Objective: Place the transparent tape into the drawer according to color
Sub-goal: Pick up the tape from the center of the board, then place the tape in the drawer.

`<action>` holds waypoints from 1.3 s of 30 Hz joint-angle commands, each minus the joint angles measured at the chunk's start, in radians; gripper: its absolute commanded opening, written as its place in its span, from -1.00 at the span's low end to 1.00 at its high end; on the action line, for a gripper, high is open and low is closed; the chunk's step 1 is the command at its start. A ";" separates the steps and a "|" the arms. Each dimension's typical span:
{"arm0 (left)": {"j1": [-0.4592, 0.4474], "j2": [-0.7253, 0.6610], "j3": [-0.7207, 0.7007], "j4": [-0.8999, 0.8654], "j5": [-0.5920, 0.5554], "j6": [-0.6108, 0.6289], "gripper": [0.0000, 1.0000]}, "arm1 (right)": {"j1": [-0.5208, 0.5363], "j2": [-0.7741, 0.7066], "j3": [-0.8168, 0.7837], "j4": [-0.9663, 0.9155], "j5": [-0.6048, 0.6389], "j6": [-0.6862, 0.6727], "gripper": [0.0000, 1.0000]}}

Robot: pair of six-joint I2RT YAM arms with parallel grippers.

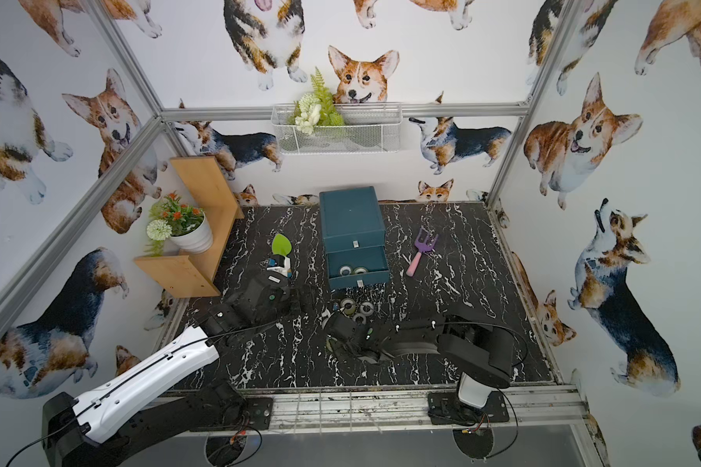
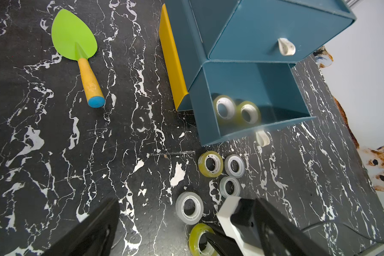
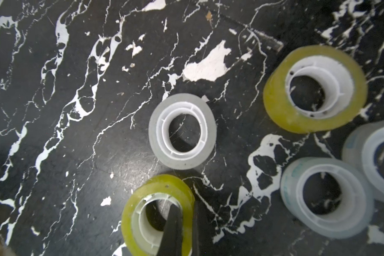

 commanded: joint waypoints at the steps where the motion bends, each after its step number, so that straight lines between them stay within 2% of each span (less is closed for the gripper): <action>1: 0.000 -0.003 -0.007 0.014 0.002 0.010 0.99 | 0.003 -0.050 -0.002 -0.009 0.003 0.010 -1.00; 8: 0.000 -0.004 -0.032 0.031 0.022 0.004 0.99 | -0.021 -0.264 0.041 -0.096 0.089 -0.021 -1.00; 14: 0.000 0.014 -0.054 0.046 0.054 -0.002 0.99 | -0.232 -0.398 0.156 -0.133 0.132 -0.103 -1.00; 18: -0.001 0.002 -0.072 0.053 0.065 -0.011 0.99 | -0.365 -0.327 0.225 -0.136 0.108 -0.133 -1.00; 19: 0.000 -0.001 -0.113 0.054 0.066 -0.014 0.99 | -0.379 -0.301 0.238 -0.135 0.113 -0.145 -1.00; 27: -0.006 0.006 -0.147 0.070 0.090 -0.026 0.99 | -0.422 -0.164 0.260 -0.093 0.176 -0.154 -1.00; 29: -0.009 0.019 -0.147 0.075 0.091 -0.026 0.99 | -0.423 -0.144 0.269 -0.099 0.186 -0.157 -0.88; 31: -0.014 0.038 -0.149 0.083 0.094 -0.026 0.99 | -0.423 -0.138 0.271 -0.097 0.183 -0.158 -0.50; 33: -0.017 0.056 -0.153 0.092 0.097 -0.026 0.99 | -0.423 -0.146 0.267 -0.089 0.176 -0.159 -0.22; 37: -0.027 0.095 -0.164 0.119 0.101 -0.033 0.99 | -0.423 -0.175 0.264 -0.083 0.160 -0.157 0.06; 39: -0.032 0.112 -0.167 0.132 0.103 -0.031 0.96 | -0.421 -0.196 0.259 -0.082 0.156 -0.157 0.09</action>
